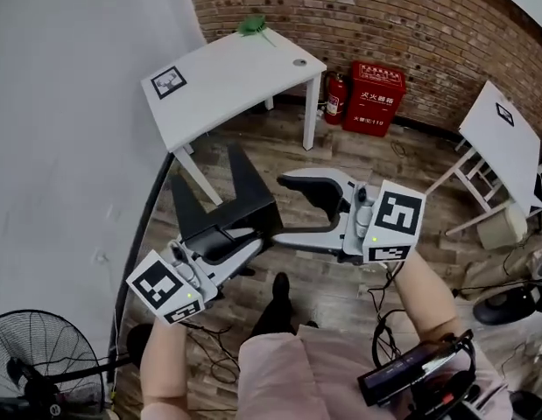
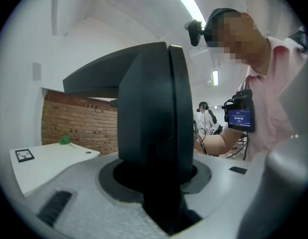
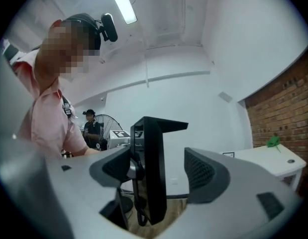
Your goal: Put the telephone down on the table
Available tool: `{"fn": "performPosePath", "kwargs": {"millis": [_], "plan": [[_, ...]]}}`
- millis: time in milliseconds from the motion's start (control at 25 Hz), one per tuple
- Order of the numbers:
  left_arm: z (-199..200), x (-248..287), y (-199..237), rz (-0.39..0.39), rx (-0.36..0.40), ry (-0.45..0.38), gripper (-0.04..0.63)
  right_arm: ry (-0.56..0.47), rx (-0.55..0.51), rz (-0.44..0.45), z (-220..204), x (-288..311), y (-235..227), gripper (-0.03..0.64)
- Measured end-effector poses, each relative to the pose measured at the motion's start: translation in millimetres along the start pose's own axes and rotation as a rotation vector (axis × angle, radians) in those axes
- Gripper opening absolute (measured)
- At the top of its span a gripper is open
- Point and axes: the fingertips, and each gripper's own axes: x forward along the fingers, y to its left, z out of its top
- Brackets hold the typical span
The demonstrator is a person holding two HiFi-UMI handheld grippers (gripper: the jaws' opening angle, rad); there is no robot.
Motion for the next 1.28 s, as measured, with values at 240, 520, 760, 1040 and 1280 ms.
{"fn": "performPosePath", "kwargs": {"millis": [240, 520, 760, 1040, 1280], "plan": [[-19.5, 25.7, 50.1, -0.120, 0.015, 0.071, 0.161, -0.007, 0.057, 0.082, -12.8, 34.5, -42.0, 0.302], [-21.4, 40.8, 97.9, -0.206, -0.004, 0.090, 0.161, -0.029, 0.044, 0.055, -2.9, 54.8, -93.1, 0.195], [1.6, 49.4, 127.4, -0.267, -0.014, 0.057, 0.161, -0.056, -0.005, 0.043, 21.6, 63.8, -120.7, 0.183], [10.7, 77.0, 151.3, -0.311, -0.038, 0.079, 0.161, -0.087, 0.010, -0.005, 30.9, 53.3, -157.7, 0.181], [-14.7, 104.4, 170.3, -0.335, -0.100, 0.092, 0.161, -0.076, 0.064, -0.037, 5.9, 43.3, -192.8, 0.181]]}}
